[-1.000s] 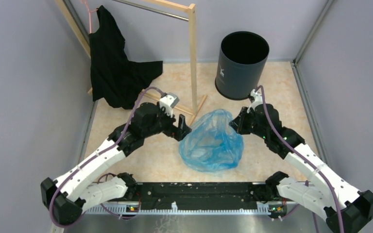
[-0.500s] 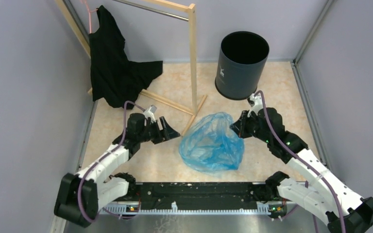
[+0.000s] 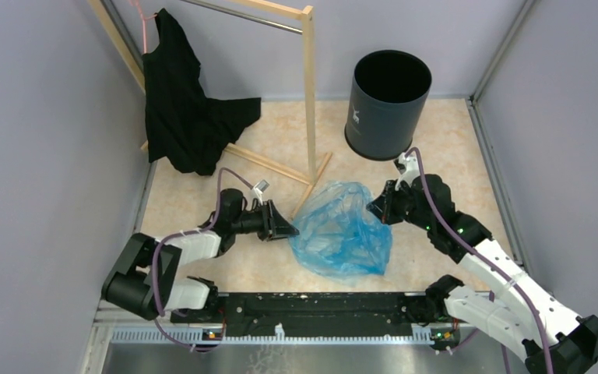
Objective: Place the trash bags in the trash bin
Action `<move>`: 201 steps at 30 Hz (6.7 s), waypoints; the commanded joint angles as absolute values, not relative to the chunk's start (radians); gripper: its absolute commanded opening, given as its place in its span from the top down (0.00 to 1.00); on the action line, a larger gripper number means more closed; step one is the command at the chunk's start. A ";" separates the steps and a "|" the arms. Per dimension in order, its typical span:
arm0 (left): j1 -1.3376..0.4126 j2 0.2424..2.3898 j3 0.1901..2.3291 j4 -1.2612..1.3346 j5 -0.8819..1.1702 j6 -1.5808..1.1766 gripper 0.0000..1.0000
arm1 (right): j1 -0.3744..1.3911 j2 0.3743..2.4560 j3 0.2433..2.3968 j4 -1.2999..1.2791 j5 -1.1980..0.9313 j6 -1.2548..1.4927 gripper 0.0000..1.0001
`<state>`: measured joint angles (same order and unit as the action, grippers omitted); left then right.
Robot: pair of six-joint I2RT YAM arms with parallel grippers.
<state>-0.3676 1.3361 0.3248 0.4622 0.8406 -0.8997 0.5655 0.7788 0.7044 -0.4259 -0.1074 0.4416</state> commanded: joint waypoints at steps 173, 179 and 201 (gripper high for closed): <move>-0.363 0.772 0.969 -0.413 0.437 -0.415 1.00 | 0.240 1.605 1.616 -0.579 0.601 0.580 0.73; -0.363 0.755 0.975 -0.420 0.437 -0.409 1.00 | 0.251 1.412 1.463 -0.606 0.517 0.468 1.00; -0.363 0.682 1.036 -0.492 0.325 -0.317 1.00 | 0.436 0.933 1.233 -0.940 0.202 0.356 0.69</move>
<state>-0.3630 0.6937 0.9970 -0.5011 0.3305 -0.3351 0.4263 0.9344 1.1786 -0.8822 0.2459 0.3939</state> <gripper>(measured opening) 0.005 0.143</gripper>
